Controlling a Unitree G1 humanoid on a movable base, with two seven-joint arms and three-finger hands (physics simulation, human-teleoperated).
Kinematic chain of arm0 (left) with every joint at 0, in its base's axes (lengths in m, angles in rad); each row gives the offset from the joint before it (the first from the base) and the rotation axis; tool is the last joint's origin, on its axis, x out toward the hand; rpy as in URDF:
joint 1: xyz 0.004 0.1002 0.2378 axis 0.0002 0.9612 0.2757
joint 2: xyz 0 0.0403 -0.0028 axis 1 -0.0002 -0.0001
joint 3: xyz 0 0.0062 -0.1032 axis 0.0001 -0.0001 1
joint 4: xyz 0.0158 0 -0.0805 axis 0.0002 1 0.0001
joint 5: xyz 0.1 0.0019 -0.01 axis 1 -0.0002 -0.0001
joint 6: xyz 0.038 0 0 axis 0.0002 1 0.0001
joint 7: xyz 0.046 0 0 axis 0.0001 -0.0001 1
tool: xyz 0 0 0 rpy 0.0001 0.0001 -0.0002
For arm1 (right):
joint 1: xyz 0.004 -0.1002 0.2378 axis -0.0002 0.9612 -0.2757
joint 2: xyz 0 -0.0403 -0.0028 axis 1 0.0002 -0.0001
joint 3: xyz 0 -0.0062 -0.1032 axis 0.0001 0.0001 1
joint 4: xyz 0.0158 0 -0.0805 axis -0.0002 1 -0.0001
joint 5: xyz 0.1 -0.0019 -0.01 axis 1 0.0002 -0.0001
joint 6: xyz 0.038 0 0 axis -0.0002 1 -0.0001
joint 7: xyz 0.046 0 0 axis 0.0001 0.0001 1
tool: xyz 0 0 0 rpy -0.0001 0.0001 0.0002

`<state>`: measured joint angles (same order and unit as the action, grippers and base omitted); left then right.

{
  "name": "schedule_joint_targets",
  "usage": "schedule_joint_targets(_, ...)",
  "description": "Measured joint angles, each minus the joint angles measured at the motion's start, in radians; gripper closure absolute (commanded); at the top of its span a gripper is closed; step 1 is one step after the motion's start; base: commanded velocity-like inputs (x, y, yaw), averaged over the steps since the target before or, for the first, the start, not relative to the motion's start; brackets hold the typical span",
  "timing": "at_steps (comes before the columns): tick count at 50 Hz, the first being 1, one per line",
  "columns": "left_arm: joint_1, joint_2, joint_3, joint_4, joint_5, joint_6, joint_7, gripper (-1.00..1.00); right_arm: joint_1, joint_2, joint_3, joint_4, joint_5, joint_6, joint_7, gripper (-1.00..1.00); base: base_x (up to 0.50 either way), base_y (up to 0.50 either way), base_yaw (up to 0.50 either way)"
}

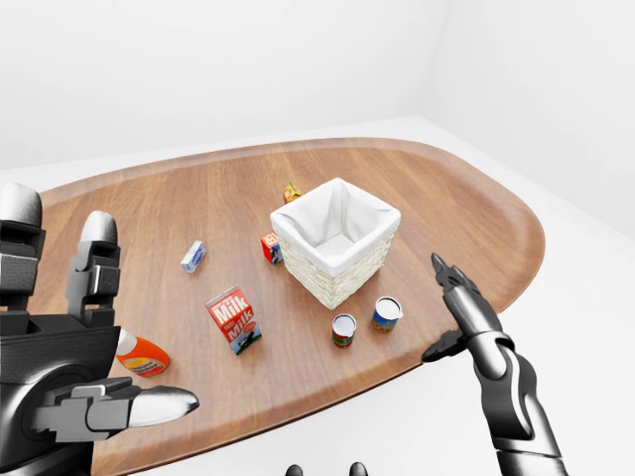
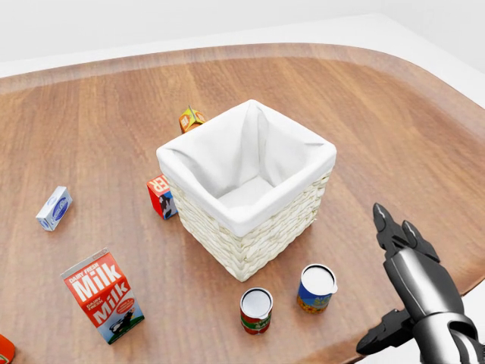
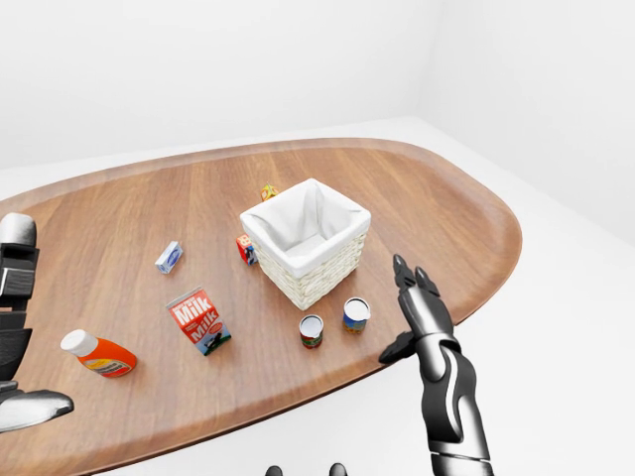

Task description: Pick up the alphabet soup and the tomato sauce, and put them in the basket.

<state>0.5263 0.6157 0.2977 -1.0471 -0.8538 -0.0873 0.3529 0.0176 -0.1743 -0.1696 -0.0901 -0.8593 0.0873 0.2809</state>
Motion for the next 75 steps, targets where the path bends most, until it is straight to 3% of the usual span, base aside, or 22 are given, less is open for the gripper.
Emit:
schedule_joint_targets(51,0.024,0.017,0.002,0.0,-0.009,0.0,0.004,-1.0,-0.209,-0.039,0.091,0.409,0.03,0.0,-0.116,-1.0,0.0,0.0,0.0)
schedule_joint_targets(75,0.004,0.009,0.034,0.0,-0.038,0.0,0.002,-1.0,-0.331,-0.042,0.14,0.669,0.028,0.0,-0.179,-1.0,0.0,0.0,0.0)
